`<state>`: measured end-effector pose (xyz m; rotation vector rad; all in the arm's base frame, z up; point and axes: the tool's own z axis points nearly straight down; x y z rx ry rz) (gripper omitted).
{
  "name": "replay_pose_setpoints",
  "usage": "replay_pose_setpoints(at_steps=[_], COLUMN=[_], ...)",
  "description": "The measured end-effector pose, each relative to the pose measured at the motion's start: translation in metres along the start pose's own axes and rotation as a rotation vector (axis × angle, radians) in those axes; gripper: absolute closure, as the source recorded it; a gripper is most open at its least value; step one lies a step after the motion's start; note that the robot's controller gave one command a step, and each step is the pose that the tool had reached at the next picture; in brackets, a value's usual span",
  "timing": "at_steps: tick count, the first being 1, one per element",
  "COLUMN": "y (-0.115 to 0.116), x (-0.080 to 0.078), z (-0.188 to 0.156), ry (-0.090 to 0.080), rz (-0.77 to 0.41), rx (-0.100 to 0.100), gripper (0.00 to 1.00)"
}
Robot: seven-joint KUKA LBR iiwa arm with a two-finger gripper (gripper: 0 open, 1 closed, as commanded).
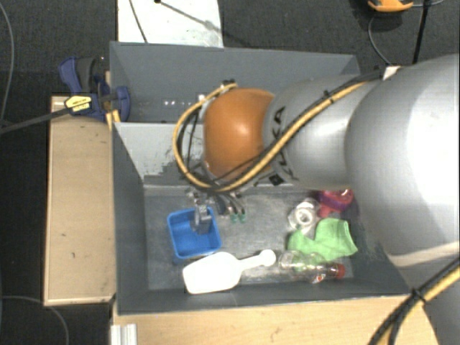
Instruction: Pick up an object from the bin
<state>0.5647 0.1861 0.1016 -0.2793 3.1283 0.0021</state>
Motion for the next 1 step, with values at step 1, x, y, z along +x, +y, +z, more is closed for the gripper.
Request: replay_pose_setpoints(at_steps=[1], y=[0.0001], x=[-0.0006], z=[-0.0114], ry=[-0.003], rz=[0.001], rx=[0.000], gripper=[1.00])
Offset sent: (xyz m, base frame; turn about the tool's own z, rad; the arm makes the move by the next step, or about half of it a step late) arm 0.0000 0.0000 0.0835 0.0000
